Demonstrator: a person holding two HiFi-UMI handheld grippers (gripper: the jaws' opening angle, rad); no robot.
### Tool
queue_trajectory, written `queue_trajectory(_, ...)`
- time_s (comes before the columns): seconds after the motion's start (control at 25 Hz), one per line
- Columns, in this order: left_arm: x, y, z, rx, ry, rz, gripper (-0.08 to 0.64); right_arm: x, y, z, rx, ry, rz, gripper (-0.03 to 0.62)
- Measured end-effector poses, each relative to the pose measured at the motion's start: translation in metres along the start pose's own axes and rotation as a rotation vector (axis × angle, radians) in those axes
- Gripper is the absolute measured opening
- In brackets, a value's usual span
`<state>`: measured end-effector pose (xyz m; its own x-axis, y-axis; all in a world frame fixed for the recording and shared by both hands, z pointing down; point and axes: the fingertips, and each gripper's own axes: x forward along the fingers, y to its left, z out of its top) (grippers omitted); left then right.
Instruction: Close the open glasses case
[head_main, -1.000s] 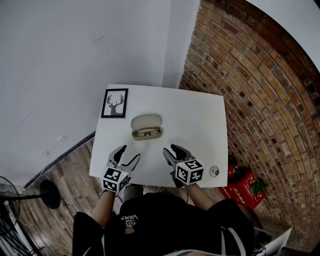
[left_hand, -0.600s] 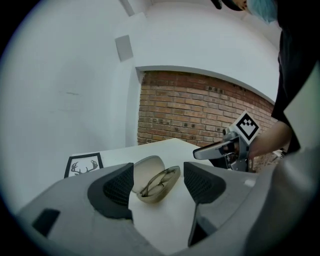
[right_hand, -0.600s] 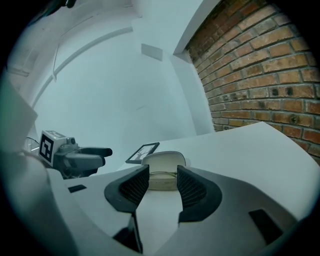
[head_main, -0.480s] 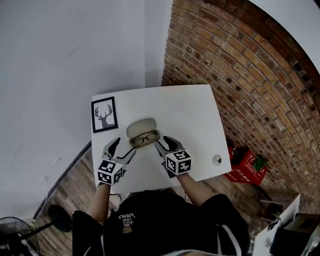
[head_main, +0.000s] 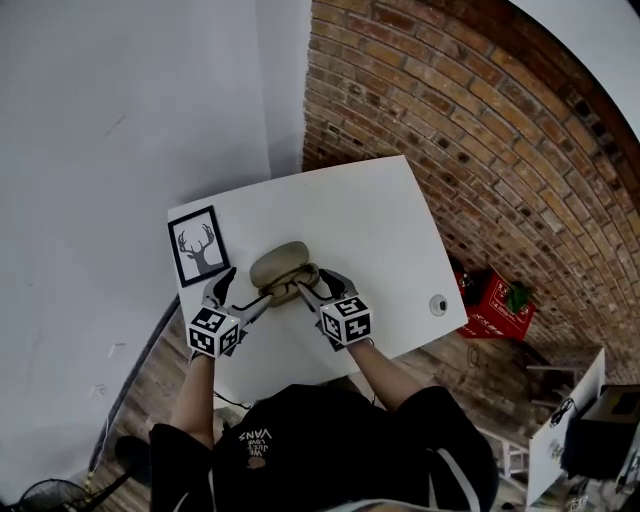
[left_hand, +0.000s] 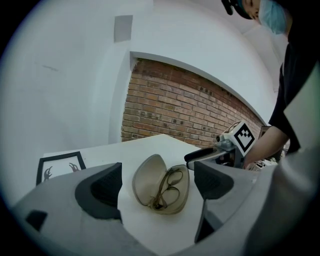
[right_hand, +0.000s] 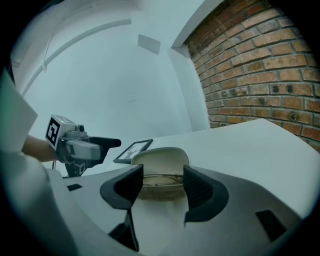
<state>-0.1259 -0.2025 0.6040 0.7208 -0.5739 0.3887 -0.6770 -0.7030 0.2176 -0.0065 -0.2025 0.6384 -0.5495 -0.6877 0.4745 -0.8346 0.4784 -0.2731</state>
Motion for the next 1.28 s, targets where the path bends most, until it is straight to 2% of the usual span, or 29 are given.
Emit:
queue_trajectory(0.2, 0.02, 0.012, -0.007, -0.034, 0.006, -0.076, 0.448, 0.006, 0.0, -0.012, 0.006, 0.027, -0.015, 0.241)
queue_trajectory(0.4, 0.035, 0.014, -0.015, -0.093, 0.024, -0.107, 0.448, 0.001, -0.002, -0.025, -0.019, 0.051, -0.032, 0.245)
queue_trajectory(0.64, 0.04, -0.005, -0.019, -0.085, 0.046, -0.178, 0.453, -0.002, -0.004, -0.045, -0.023, 0.105, -0.022, 0.253)
queue_trajectory(0.84, 0.041, -0.034, -0.021, -0.022, 0.065, -0.24, 0.453, -0.002, -0.003, -0.051, -0.043, 0.118, -0.008, 0.259)
queue_trajectory(1.0, 0.04, -0.047, -0.022, 0.022, 0.072, -0.234, 0.453, -0.004, -0.003, -0.051, -0.047, 0.124, 0.011, 0.262)
queue_trajectory(1.16, 0.037, -0.059, -0.028, 0.1, 0.105, -0.238, 0.453, -0.007, -0.004, -0.051, -0.045, 0.133, 0.03, 0.265)
queue_trajectory(1.28, 0.034, -0.07, -0.029, 0.11, 0.115, -0.234, 0.453, -0.015, -0.006, -0.047, -0.038, 0.118, 0.038, 0.265)
